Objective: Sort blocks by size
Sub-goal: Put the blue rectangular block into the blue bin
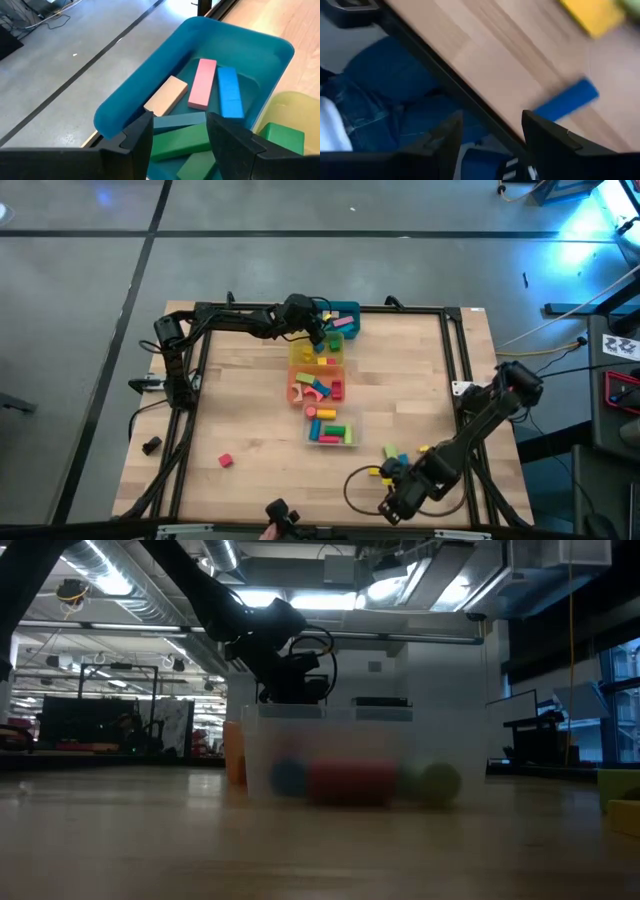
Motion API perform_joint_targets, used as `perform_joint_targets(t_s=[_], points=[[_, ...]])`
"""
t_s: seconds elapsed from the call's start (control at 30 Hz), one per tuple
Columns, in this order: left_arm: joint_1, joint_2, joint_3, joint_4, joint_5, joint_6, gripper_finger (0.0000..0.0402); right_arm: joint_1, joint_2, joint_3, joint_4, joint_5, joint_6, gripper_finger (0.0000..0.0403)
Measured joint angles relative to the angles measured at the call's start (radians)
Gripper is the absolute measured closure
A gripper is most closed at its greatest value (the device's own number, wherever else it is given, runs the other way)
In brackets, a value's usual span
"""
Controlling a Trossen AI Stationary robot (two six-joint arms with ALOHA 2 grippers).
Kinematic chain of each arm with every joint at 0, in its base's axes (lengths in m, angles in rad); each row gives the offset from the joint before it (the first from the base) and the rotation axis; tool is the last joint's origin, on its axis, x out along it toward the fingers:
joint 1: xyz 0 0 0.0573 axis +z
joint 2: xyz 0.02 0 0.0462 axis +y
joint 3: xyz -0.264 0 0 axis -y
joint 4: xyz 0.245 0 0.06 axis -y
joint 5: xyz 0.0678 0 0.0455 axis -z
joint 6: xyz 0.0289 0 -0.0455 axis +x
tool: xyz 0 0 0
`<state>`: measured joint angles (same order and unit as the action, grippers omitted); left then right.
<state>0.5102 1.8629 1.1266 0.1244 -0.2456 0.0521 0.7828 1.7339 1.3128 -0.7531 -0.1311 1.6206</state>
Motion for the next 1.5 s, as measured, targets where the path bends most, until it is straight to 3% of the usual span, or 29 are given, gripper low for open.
perform_joint_targets(t_s=[0.17, 0.43, 1.13, 1.5], points=[[0.000, 0.000, 0.000, -0.018, 0.000, 0.000, 0.0233, 0.013, 0.019, 0.000, -0.075, -0.056, 0.149, 0.0196], [0.000, 0.000, 0.000, -0.019, 0.000, 0.000, 0.0233, 0.037, 0.032, 0.000, -0.161, -0.019, 0.390, 0.0196], [-0.005, -0.007, 0.000, -0.034, 0.000, 0.001, 0.0233, 0.049, 0.186, 0.000, -0.174, -0.063, 0.390, 0.0196], [-0.050, -0.140, 0.000, -0.035, 0.000, 0.059, 0.0233, 0.048, 0.223, -0.040, -0.089, -0.078, 0.389, 0.0205]])
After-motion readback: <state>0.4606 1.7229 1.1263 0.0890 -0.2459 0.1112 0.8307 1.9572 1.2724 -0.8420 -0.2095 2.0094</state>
